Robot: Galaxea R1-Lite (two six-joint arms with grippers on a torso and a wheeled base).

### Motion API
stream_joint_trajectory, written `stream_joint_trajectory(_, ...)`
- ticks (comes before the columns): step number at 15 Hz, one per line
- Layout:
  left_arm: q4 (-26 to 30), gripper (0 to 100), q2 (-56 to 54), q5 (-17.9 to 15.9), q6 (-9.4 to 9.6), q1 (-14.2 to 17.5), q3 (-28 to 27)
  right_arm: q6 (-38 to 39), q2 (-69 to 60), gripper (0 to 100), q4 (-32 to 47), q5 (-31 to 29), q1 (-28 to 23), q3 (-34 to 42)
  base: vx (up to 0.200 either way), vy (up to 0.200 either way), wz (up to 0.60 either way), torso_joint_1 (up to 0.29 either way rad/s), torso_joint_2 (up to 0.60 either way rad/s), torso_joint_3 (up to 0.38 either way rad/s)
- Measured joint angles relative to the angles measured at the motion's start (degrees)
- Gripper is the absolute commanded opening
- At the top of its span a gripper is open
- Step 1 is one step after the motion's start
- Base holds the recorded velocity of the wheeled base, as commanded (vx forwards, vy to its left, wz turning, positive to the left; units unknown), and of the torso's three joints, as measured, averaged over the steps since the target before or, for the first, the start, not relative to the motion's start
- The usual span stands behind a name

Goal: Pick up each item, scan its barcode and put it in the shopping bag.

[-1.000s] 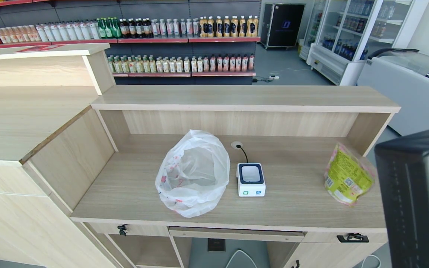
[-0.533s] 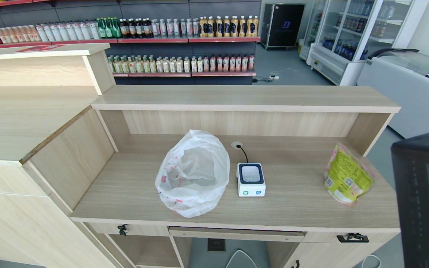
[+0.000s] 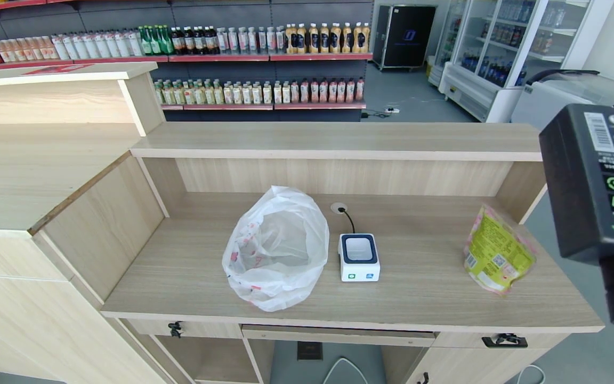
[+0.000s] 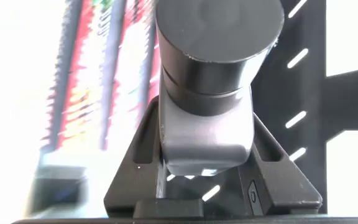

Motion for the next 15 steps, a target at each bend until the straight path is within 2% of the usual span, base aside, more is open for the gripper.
stream_joint_trajectory(1,0.0,100,0.0,0.0,0.01,0.0,0.0,6.7,-0.3,0,2.3,-7.9,-0.3,-0.5,0.000,0.000,0.00,0.000,0.00,0.000)
stream_joint_trajectory(5,0.0,100,0.0,0.0,0.01,0.0,0.0,35.5,-1.6,0,15.1,-31.4,-0.9,-3.4,0.000,0.000,0.00,0.000,0.00,0.000)
stream_joint_trajectory(7,0.0,100,0.0,0.0,0.01,0.0,0.0,48.8,-1.3,0,20.8,-40.6,-1.0,-5.9,0.000,0.000,0.00,0.000,0.00,0.000)
stream_joint_trajectory(9,0.0,100,0.0,0.0,0.00,0.0,0.0,73.4,0.4,0,30.0,-45.5,-1.8,-9.8,0.000,0.000,0.00,0.000,0.00,0.000)
stream_joint_trajectory(10,0.0,100,0.0,0.0,0.01,0.0,0.0,84.2,1.8,0,36.1,-46.4,-3.6,-12.3,0.000,0.000,0.00,0.000,0.00,0.000)
stream_joint_trajectory(12,0.0,100,0.0,0.0,0.01,0.0,0.0,93.2,4.5,0,43.8,-42.9,-11.5,-15.7,0.000,0.000,0.00,0.000,0.00,0.000)
stream_joint_trajectory(15,0.0,100,0.0,0.0,0.01,0.0,0.0,99.2,8.3,0,47.2,-20.9,-28.0,-17.5,0.000,0.000,0.00,0.000,0.00,0.000)
